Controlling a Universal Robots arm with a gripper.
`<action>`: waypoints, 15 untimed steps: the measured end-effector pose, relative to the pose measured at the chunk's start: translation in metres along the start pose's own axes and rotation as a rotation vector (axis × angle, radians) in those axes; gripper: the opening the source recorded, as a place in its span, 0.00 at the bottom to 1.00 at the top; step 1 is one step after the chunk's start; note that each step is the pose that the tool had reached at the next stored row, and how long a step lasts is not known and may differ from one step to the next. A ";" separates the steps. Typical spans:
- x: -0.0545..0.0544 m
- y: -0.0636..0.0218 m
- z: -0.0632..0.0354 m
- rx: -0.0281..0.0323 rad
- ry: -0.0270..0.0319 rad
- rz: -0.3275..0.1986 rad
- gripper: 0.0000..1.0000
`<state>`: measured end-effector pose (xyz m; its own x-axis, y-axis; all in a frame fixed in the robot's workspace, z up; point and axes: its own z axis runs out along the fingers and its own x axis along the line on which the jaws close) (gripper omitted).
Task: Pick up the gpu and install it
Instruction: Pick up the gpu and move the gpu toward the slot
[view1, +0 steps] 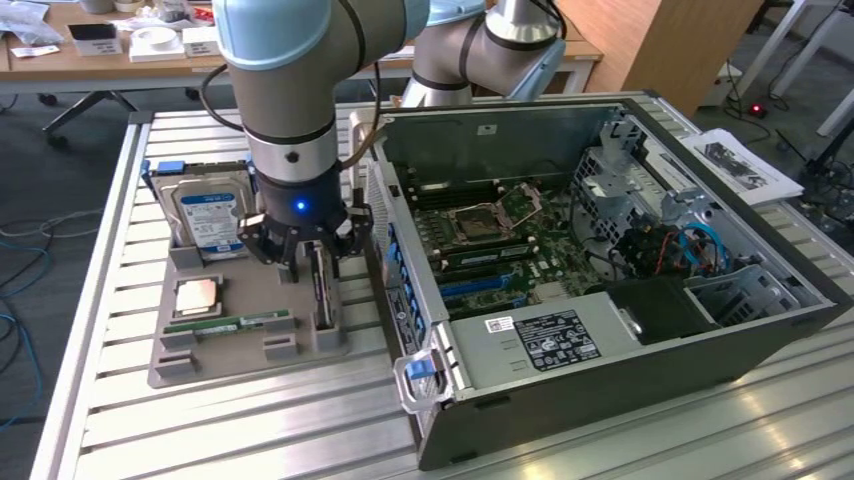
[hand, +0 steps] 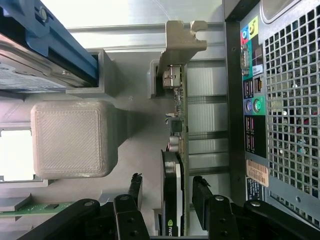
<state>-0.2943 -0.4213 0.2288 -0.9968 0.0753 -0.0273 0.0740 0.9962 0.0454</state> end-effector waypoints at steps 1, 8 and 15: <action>0.000 0.0000 0.0000 0.0000 0.0000 0.000 0.53; 0.000 -0.0001 0.0010 0.0002 0.0001 0.000 0.53; 0.000 -0.0002 0.0045 0.0001 0.0001 0.000 0.53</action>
<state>-0.2944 -0.4213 0.2244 -0.9968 0.0753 -0.0272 0.0740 0.9962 0.0453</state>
